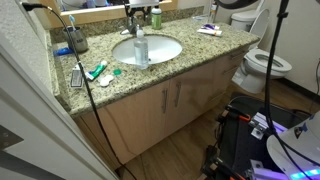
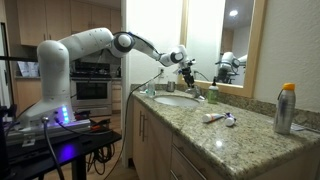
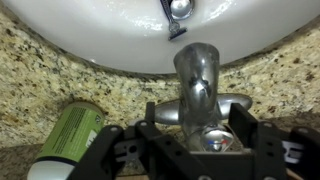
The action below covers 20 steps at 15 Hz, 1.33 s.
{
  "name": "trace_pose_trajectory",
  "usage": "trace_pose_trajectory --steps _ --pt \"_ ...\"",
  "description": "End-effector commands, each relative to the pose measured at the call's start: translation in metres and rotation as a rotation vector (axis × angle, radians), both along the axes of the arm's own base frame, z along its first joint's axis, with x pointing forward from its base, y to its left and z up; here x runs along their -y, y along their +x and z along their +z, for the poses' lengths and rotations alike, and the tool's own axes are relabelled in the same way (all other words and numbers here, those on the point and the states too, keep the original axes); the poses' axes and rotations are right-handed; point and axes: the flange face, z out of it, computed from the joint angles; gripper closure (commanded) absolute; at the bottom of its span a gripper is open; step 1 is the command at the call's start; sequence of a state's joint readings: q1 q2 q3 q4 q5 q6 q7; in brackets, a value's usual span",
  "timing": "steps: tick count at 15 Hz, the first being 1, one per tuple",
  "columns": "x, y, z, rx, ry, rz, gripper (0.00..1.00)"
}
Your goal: Open the tap
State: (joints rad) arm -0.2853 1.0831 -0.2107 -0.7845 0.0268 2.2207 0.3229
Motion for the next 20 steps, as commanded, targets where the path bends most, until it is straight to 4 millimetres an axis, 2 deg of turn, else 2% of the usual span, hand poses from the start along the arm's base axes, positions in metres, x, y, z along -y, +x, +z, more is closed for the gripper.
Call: trace_pose_trajectory --steps 1,7,10,15,16,19,20 --pt "-0.002 0.002 0.01 0.031 0.017 0.002 0.54" --pt "-0.01 0.009 0.032 0.107 0.031 0.005 0.95" --pt "-0.014 0.008 0.056 0.139 0.091 -0.003 0.93" --pt "-0.011 0.001 0.112 0.274 0.222 -0.01 0.93" --pt "-0.011 -0.001 0.131 0.317 0.244 -0.01 0.93" --pt "-0.03 -0.011 0.212 0.447 0.321 0.019 0.93" --pt "-0.036 -0.016 0.232 0.459 0.342 0.029 0.59"
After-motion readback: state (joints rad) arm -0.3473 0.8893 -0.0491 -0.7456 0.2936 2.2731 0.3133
